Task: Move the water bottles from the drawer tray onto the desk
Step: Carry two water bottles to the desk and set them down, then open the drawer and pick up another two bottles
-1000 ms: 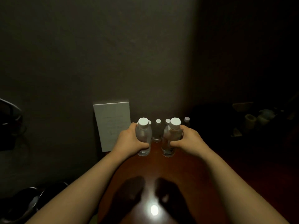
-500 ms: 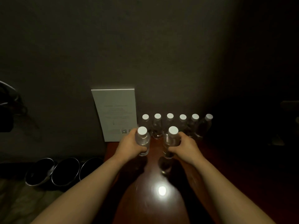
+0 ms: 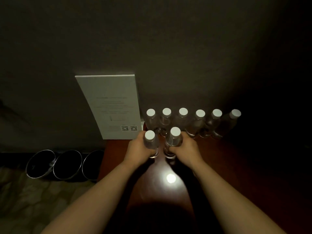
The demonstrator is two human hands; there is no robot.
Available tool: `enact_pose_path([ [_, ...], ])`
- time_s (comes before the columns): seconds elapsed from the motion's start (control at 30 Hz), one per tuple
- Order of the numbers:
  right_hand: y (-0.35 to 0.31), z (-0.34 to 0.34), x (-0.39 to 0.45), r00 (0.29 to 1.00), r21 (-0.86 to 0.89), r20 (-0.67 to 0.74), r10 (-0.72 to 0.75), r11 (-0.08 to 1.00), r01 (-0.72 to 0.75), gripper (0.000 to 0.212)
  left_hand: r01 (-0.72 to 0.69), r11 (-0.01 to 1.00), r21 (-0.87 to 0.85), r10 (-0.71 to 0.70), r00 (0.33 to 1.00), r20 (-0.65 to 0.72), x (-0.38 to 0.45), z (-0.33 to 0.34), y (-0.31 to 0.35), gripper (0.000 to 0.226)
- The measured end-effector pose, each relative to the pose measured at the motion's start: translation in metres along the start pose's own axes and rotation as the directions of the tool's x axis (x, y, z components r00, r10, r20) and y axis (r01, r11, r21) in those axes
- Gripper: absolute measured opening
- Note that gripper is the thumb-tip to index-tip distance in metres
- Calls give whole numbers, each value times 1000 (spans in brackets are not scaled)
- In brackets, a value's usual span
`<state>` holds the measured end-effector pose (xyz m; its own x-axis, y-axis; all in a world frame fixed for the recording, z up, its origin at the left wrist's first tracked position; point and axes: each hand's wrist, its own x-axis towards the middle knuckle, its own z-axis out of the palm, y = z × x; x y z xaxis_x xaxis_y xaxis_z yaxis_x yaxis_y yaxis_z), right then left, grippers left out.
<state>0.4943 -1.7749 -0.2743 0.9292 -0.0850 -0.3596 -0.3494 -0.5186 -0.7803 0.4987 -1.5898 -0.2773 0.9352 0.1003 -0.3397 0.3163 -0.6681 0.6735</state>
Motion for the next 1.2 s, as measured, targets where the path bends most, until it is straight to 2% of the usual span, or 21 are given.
enact_pose_path([
  [0.17,-2,11,17,1000,15,7,-10,1000,9,56,12,1000,-2,-12,1000,-3,15,9,-4,63],
  [0.37,4,21,24,999,25,30,14,1000,-15,50,-19,999,-34,18,1000,-14,29,16,-4,65],
  [0.67,2,21,32,999,13,41,11,1000,-12,56,-44,998,-35,43,999,-22,32,18,-11,69],
  [0.73,1,19,32,998,-13,57,29,1000,-28,63,-34,999,-36,34,999,-3,31,16,-9,73],
  [0.83,-4,13,29,993,-48,90,73,996,-68,84,2,1000,-27,-1,999,43,27,9,-7,91],
  [0.93,-10,5,20,985,-110,126,116,989,-103,91,45,999,26,-47,995,85,15,-2,-8,104],
  [1.03,-16,-1,1,978,-175,142,154,976,-128,86,75,991,114,-87,991,104,-4,-14,-10,109],
  [1.2,-30,-14,-37,974,-221,162,161,967,-123,62,41,983,176,-53,997,63,-43,-40,-9,107],
])
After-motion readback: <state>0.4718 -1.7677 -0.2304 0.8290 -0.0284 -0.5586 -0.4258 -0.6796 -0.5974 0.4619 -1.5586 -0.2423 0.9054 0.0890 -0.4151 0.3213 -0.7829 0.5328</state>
